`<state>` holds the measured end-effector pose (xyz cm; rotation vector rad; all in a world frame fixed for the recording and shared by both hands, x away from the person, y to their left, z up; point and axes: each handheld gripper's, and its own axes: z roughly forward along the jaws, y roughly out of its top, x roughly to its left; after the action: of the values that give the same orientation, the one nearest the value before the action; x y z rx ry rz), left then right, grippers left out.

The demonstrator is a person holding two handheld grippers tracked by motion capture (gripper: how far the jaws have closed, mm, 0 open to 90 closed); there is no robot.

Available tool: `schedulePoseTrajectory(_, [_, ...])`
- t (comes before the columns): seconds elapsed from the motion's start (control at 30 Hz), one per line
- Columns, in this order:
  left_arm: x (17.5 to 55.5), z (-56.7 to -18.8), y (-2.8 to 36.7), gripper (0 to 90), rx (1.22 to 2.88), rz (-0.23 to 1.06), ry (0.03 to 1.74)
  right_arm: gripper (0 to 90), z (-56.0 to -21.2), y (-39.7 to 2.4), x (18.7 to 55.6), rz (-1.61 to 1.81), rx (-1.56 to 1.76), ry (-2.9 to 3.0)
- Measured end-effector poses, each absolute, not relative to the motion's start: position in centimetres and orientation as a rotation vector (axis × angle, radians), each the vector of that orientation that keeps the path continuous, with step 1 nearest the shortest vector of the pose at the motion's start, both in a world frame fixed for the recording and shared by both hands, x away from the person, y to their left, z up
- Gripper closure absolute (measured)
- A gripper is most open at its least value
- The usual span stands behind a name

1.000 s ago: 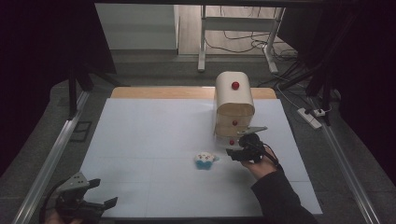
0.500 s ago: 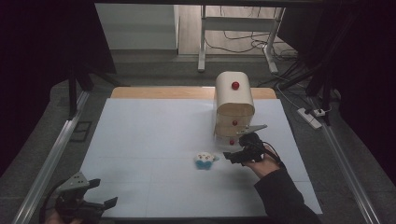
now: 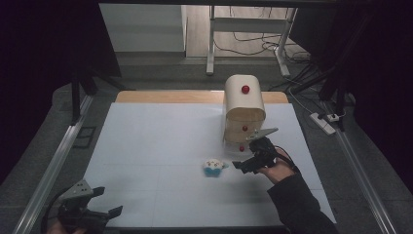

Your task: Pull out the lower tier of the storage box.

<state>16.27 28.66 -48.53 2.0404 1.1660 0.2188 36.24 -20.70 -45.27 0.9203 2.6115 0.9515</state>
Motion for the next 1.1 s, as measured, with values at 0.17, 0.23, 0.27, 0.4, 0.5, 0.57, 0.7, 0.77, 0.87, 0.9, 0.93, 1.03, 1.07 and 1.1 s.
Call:
schedulePoseTrajectory(0.17, [16.3, -48.5, 28.7, 3.3, 2.040, 0.218, 1.167, 1.1, -44.7, -20.9, 36.5, 0.975, 0.941, 2.605])
schedulePoseTrajectory(0.23, [16.3, -48.5, 28.7, 3.2, 2.040, 0.218, 1.167, 1.2, -44.3, -21.1, 36.6, 0.981, 0.952, 2.599])
schedulePoseTrajectory(0.27, [16.3, -48.5, 28.7, 3.3, 2.040, 0.218, 1.168, 1.2, -44.2, -21.1, 36.6, 0.982, 0.954, 2.593])
schedulePoseTrajectory(0.4, [16.3, -48.5, 28.7, 3.3, 2.040, 0.217, 1.169, 1.2, -43.8, -21.2, 36.8, 0.975, 0.952, 2.577])
schedulePoseTrajectory(0.5, [16.3, -48.5, 28.7, 3.3, 2.040, 0.216, 1.169, 1.2, -43.6, -21.3, 37.0, 0.966, 0.948, 2.575])
schedulePoseTrajectory(0.57, [16.3, -48.5, 28.7, 3.3, 2.040, 0.216, 1.170, 1.2, -43.6, -21.3, 37.2, 0.978, 0.950, 2.576])
schedulePoseTrajectory(0.7, [16.3, -48.6, 28.7, 3.3, 2.042, 0.215, 1.170, 1.3, -43.8, -20.9, 37.7, 0.975, 0.948, 2.580])
schedulePoseTrajectory(0.77, [16.3, -48.6, 28.7, 3.3, 2.040, 0.214, 1.170, 1.3, -43.9, -20.7, 38.0, 0.972, 0.947, 2.584])
schedulePoseTrajectory(0.87, [16.3, -48.6, 28.7, 3.3, 2.039, 0.213, 1.170, 1.5, -44.3, -20.3, 38.3, 0.961, 0.950, 2.594])
schedulePoseTrajectory(0.9, [16.3, -48.6, 28.7, 3.3, 2.039, 0.213, 1.170, 1.6, -44.5, -20.2, 38.4, 0.955, 0.951, 2.595])
schedulePoseTrajectory(0.93, [16.3, -48.6, 28.7, 3.3, 2.040, 0.212, 1.170, 1.8, -44.6, -20.2, 38.6, 0.947, 0.953, 2.594])
schedulePoseTrajectory(1.03, [16.3, -48.6, 28.7, 3.3, 2.040, 0.212, 1.170, 5.2, -45.0, -20.2, 39.0, 0.942, 0.967, 2.591])
schedulePoseTrajectory(1.07, [16.3, -48.6, 28.7, 3.3, 2.040, 0.211, 1.170, 6.2, -45.0, -20.1, 39.1, 0.944, 0.981, 2.590])
schedulePoseTrajectory(1.1, [16.3, -48.6, 28.7, 3.3, 2.041, 0.211, 1.169, 6.9, -45.1, -20.1, 39.2, 0.941, 0.980, 2.590])
